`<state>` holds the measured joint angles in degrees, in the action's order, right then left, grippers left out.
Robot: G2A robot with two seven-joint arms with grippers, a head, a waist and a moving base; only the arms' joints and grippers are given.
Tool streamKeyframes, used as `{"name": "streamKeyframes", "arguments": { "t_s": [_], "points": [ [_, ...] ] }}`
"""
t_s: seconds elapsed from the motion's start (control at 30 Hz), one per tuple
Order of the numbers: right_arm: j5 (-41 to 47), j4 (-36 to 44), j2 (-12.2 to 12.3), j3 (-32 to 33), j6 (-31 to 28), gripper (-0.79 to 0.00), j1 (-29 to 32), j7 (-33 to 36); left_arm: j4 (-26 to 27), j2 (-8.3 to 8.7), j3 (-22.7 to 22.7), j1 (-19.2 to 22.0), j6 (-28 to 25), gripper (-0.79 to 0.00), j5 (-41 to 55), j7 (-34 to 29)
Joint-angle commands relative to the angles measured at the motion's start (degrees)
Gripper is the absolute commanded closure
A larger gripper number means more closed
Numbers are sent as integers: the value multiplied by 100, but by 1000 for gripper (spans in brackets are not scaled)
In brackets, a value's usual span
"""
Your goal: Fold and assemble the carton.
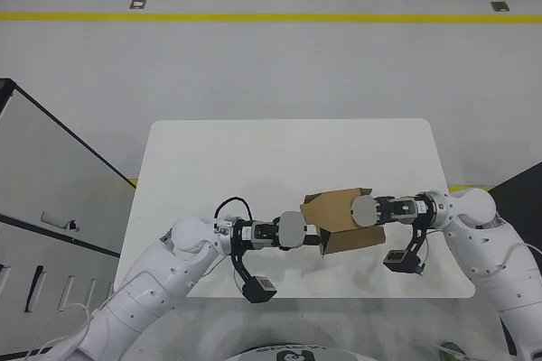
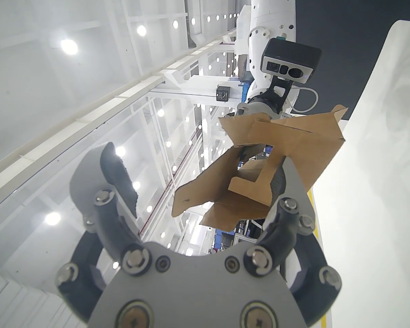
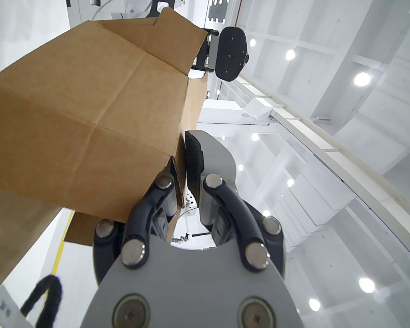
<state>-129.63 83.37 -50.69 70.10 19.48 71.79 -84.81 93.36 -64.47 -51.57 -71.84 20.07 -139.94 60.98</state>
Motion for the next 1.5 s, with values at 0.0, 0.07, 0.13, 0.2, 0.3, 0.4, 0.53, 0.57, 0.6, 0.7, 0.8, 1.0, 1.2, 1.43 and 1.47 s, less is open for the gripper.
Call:
{"name": "streamKeyframes", "arguments": {
  "t_s": [0.0,0.07,0.13,0.2,0.3,0.4,0.53,0.57,0.6,0.7,0.8,1.0,1.2,1.43,1.47],
  "points": [
    [37,43,-2,15,-39,0,20,-39,12,3,-5,-10,6,-785,-15,-2],
    [52,82,-4,32,-77,0,44,-77,26,6,-7,-27,10,-785,-25,-6],
    [91,139,-9,37,-132,0,71,-132,42,9,-8,-43,-2,-785,-38,-14],
    [136,207,-18,40,-171,0,89,-171,62,11,-8,-60,-10,-785,-42,-26],
    [105,297,-30,33,-226,0,105,-226,81,15,-14,-74,-7,-785,-63,-34],
    [55,337,-40,32,-277,0,113,-277,106,19,-22,-95,-11,-785,-71,-50],
    [-16,331,-47,51,-319,0,123,-319,132,26,-36,-120,-10,-785,-98,-75],
    [-25,320,-48,61,-319,0,126,-319,141,28,-40,-126,-18,-785,-106,-81],
    [-23,318,-50,67,-319,0,129,-319,151,31,-46,-130,-21,-785,-112,-83],
    [-25,314,-55,82,-319,0,134,-319,172,37,-57,-145,-27,-785,-126,-87],
    [-38,275,-64,98,-287,0,137,-287,184,40,-63,-157,-38,-785,-118,-94],
    [-37,220,-88,94,-240,0,140,-240,186,41,-68,-166,-29,-785,-101,-112],
    [-18,229,-112,69,-242,0,141,-242,156,31,-39,-125,-36,-785,-59,-87],
    [-10,226,-148,3,-243,0,129,-243,82,4,39,-53,-13,-785,8,-50],
    [-14,224,-153,-5,-246,0,125,-246,71,1,47,-44,-7,-785,11,-49]
  ]
}}
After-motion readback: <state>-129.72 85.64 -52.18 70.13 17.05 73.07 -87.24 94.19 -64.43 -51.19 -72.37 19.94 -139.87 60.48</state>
